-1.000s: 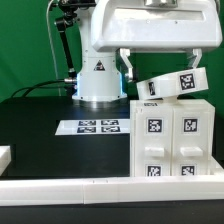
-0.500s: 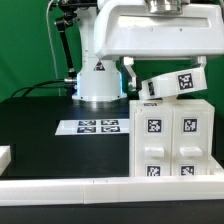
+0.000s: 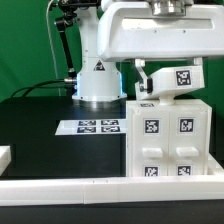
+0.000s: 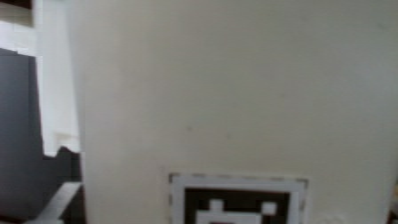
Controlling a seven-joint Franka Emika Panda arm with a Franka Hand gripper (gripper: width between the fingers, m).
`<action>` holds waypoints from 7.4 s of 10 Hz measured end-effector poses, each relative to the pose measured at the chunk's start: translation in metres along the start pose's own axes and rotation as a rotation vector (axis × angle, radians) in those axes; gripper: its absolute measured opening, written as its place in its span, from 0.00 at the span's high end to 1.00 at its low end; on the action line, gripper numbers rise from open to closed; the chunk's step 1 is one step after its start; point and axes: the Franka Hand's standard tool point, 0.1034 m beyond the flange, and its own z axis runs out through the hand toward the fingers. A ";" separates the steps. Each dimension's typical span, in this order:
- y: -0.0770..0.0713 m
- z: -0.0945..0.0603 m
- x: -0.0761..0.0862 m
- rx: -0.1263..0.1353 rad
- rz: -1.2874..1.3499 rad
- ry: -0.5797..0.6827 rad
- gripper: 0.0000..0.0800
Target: Assemble cabinet
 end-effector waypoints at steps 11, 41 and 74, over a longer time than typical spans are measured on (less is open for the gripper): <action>-0.007 0.002 -0.001 0.015 0.659 -0.005 0.30; 0.005 -0.037 0.011 0.001 -0.395 0.054 0.00; -0.019 -0.007 0.000 -0.062 -0.742 -0.046 0.29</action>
Offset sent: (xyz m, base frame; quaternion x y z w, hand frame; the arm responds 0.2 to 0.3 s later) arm 0.0000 0.0000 0.0000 0.0000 0.0000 0.0000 1.0000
